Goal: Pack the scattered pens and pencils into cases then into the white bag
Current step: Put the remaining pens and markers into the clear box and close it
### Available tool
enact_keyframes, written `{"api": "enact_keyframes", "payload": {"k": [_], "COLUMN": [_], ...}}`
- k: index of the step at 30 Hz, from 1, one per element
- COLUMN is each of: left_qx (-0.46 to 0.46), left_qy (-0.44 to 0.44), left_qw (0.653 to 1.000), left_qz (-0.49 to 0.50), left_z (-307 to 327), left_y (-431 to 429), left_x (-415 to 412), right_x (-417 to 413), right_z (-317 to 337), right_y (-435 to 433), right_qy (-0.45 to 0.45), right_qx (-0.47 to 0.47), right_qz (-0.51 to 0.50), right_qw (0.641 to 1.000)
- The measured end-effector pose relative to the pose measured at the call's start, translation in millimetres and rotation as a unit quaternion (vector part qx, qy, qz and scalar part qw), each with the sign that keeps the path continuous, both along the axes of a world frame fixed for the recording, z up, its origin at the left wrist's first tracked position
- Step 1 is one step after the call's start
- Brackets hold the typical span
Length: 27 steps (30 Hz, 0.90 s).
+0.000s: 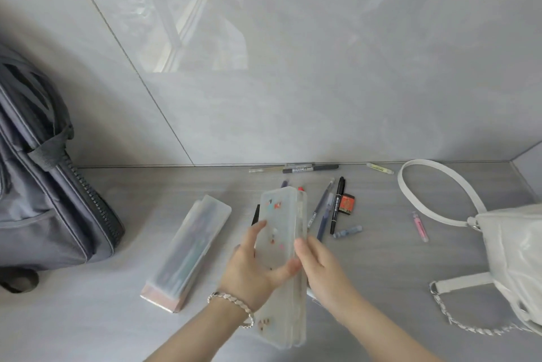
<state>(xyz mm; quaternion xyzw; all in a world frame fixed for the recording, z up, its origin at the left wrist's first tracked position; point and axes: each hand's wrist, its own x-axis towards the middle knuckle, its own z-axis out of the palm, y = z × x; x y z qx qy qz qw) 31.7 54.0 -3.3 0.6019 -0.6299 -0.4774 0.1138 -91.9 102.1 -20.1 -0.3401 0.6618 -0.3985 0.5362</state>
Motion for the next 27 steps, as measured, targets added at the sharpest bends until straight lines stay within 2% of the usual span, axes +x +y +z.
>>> {"api": "enact_keyframes", "payload": {"k": [5,10,16,20,22,23,25,27], "left_qx": [-0.046,-0.091,-0.070,-0.050,-0.026,-0.008,0.065,0.169], "left_qy": [0.033,0.046,0.048,0.116,0.152,0.189,0.290,0.357], "left_qw": [0.998,0.995,0.996,0.992,0.988,0.980,0.950,0.907], "left_qz": [-0.017,-0.018,-0.001,0.014,0.034,0.055,0.096,0.145], "left_z": [1,-5,-9,-8,-7,-5,2,6], "left_y": [9,12,14,17,17,17,16,14], "left_x": [-10,-5,7,14,17,20,22,28], "right_x": [-7,-15,-15,-12,-13,-16,-27,-34], "right_z": [-5,9,16,13,8,5,-4,-8], "right_y": [10,7,3,0,0,0,0,1], "right_qy": [0.092,0.159,0.178,0.205,0.196,0.151,0.026,-0.046], "right_qx": [-0.029,-0.081,-0.073,-0.064,-0.062,-0.052,-0.024,-0.015], "right_qz": [0.022,0.100,0.142,0.182,0.173,0.123,-0.008,-0.059], "right_qw": [0.995,0.979,0.971,0.959,0.963,0.979,0.999,0.997]}}
